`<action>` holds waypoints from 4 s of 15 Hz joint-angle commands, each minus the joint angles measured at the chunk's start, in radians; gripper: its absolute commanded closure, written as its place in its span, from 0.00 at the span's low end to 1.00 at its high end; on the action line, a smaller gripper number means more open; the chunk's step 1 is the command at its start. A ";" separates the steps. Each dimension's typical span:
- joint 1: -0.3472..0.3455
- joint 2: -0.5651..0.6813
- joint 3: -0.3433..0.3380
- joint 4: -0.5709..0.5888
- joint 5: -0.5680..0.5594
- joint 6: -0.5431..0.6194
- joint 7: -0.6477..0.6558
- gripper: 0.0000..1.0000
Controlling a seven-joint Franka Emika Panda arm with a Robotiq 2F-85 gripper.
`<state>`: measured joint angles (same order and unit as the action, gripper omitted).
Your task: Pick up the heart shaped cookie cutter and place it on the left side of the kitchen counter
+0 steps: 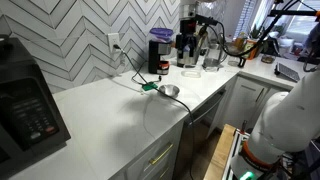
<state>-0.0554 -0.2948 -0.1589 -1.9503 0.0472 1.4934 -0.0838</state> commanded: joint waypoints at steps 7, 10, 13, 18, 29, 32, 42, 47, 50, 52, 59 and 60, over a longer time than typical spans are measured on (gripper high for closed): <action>-0.041 0.048 0.011 -0.072 -0.016 0.094 0.049 0.00; -0.053 0.082 0.006 -0.080 -0.009 0.107 0.054 0.00; -0.072 0.123 -0.002 -0.079 -0.003 0.144 0.085 0.00; -0.065 0.114 0.015 -0.075 -0.014 0.170 0.074 0.00; -0.085 0.308 0.029 -0.013 -0.384 0.771 0.056 0.00; -0.087 0.390 0.012 -0.037 -0.607 0.935 0.142 0.00; -0.076 0.474 -0.026 -0.052 -0.750 0.928 0.386 0.00; -0.054 0.502 -0.055 -0.034 -0.906 0.995 0.600 0.00; -0.045 0.532 -0.067 -0.010 -1.052 1.019 0.779 0.00; -0.048 0.547 -0.065 0.005 -1.107 1.019 0.860 0.00; -0.085 0.636 -0.031 0.084 -1.032 1.125 0.771 0.00; -0.090 0.650 -0.031 0.097 -1.013 1.146 0.740 0.00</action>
<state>-0.1183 0.3043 -0.2014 -1.8944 -1.0243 2.5744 0.7416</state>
